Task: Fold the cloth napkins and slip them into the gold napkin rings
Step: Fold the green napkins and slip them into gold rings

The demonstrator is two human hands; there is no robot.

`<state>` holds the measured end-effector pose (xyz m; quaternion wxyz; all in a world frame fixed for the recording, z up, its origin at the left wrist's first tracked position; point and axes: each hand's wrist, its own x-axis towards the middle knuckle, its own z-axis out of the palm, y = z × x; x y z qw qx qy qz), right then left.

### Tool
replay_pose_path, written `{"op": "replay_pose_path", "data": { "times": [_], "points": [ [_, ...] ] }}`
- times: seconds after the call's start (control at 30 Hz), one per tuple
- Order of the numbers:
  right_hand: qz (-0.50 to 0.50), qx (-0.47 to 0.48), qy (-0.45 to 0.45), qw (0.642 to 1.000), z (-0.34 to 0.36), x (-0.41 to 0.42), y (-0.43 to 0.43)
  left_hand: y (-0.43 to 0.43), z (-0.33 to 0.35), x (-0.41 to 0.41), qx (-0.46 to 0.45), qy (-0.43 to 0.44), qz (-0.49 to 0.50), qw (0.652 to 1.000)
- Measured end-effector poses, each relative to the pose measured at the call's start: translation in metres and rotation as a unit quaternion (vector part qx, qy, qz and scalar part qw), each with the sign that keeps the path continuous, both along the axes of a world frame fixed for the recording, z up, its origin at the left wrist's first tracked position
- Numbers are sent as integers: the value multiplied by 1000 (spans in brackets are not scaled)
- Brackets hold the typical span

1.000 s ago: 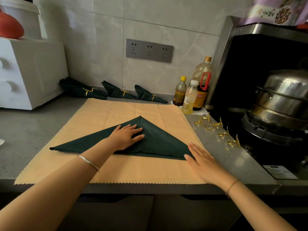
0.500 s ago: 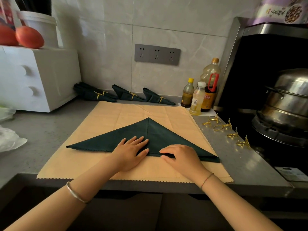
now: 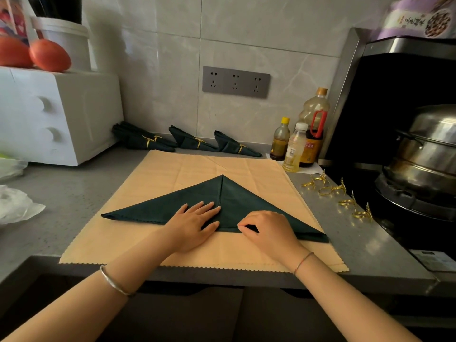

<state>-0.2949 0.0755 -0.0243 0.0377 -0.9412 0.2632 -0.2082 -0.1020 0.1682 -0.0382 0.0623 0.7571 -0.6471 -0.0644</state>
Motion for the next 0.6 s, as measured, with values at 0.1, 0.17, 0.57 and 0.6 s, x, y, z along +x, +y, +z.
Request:
{"op": "replay_pose_path", "data": {
  "times": [0.1, 0.17, 0.57, 0.6],
  "points": [
    [4, -18, -19, 1000, -1, 2, 1, 2, 0, 0, -8, 18, -9, 1000],
    [15, -37, -9, 999, -4, 4, 2, 6, 1, 0, -19, 41, -27, 999],
    [61, 7, 123, 990, 1, -33, -14, 36, 7, -12, -17, 4, -140, 990],
    [54, 10, 133, 990, 2, -41, -18, 37, 7, -12, -16, 4, -141, 990]
  ]
}}
